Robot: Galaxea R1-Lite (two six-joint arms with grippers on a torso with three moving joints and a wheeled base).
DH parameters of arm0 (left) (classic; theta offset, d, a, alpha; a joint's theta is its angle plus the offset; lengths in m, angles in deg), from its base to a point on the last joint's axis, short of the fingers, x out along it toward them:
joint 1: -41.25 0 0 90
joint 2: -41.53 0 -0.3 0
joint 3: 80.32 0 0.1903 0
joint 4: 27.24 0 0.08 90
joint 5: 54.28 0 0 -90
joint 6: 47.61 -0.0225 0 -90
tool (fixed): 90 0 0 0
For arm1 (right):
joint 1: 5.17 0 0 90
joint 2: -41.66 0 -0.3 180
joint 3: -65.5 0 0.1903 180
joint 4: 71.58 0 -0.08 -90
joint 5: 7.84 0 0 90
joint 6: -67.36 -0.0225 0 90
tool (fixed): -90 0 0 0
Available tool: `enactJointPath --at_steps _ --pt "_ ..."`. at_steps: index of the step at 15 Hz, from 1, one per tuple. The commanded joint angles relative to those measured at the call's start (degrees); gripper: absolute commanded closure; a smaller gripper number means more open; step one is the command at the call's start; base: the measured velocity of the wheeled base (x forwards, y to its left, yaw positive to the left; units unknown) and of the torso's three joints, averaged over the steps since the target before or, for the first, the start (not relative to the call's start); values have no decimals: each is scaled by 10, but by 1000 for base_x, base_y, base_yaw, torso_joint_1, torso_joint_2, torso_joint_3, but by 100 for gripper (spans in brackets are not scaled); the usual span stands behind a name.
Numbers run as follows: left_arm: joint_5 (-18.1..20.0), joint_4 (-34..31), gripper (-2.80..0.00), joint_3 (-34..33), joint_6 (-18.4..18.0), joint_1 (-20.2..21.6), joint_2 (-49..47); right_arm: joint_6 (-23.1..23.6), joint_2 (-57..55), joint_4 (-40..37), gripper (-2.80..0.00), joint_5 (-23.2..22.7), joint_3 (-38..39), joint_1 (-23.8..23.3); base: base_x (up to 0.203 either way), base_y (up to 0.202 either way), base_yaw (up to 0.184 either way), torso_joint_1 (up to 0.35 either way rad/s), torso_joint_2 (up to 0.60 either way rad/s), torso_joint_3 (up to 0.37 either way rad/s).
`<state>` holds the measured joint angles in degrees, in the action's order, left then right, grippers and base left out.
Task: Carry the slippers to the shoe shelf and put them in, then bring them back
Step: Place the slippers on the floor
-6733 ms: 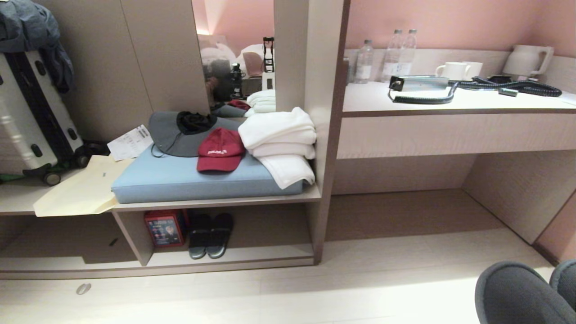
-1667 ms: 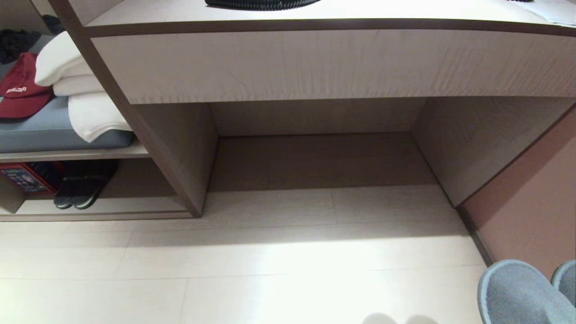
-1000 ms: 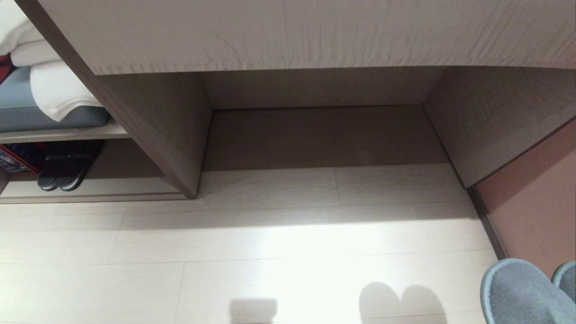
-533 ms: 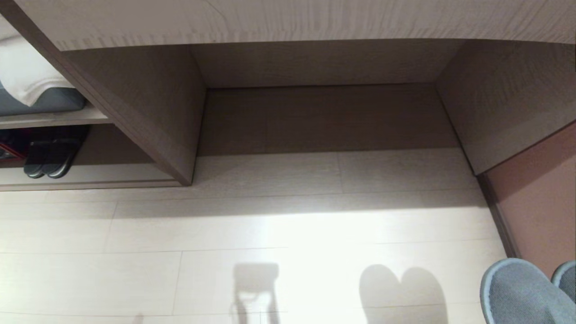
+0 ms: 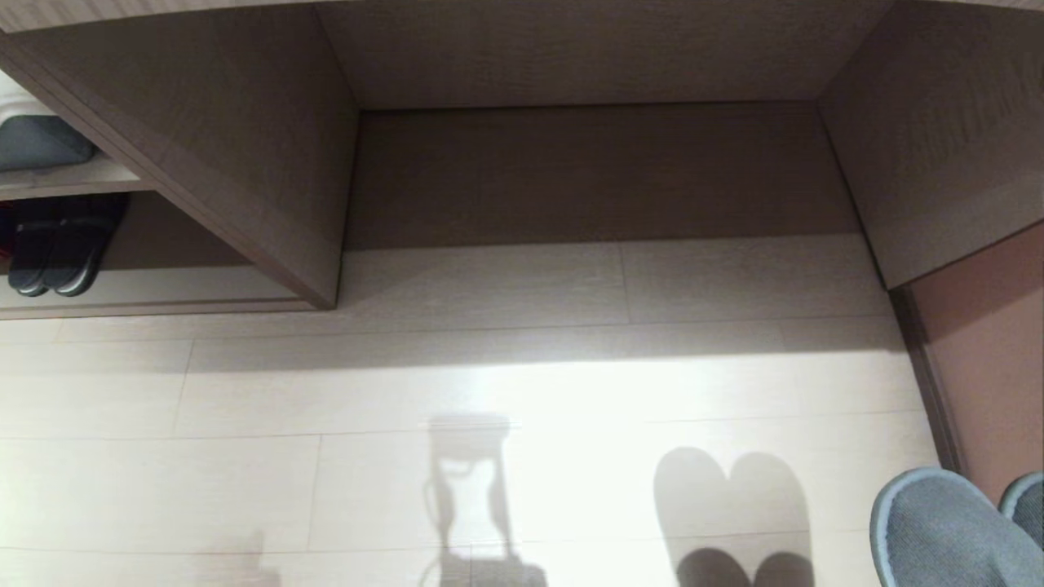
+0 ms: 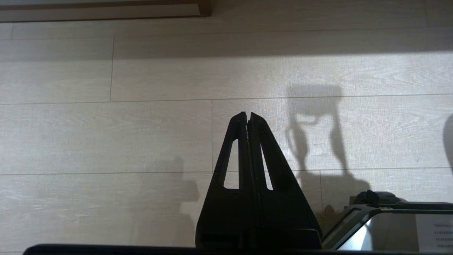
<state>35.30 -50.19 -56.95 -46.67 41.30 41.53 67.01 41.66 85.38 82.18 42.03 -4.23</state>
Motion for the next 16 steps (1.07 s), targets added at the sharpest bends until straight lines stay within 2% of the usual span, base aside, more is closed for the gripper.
enactJointPath --at_steps 1,16 --pt "0 0 0 0 1 0 0 0 0 0 0 0 0 0 0 0 0 1 2 -201" --pt "0 0 0 0 1 0 0 4 0 -1 0 5 0 -1 0 0 0 2 4 -198"
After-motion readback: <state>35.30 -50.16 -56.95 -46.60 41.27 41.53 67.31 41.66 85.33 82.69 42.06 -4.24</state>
